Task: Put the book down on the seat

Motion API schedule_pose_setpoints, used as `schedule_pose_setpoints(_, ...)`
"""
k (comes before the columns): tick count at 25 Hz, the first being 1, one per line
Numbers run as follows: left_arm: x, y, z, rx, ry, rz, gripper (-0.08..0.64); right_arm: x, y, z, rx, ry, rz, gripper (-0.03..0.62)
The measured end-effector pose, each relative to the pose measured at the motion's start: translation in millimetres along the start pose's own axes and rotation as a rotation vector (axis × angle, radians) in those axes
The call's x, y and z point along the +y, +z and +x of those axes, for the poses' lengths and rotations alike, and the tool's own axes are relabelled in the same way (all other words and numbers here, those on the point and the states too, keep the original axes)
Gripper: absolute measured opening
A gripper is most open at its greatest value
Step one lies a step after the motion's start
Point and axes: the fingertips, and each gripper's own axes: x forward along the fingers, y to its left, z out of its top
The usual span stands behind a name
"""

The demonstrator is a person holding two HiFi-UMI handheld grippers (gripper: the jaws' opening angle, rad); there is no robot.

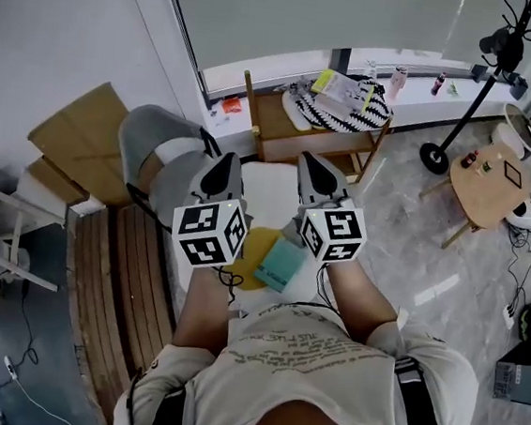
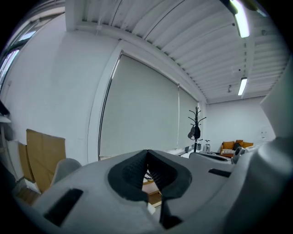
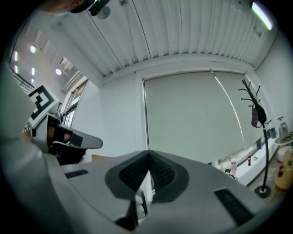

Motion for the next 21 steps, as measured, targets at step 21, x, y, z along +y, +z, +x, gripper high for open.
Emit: schedule_pose_setpoints(21,-6,-4,-9,0.008,0.02,0.037,0.021,9,1,-1,0.008,0.064,-0.002,0.026)
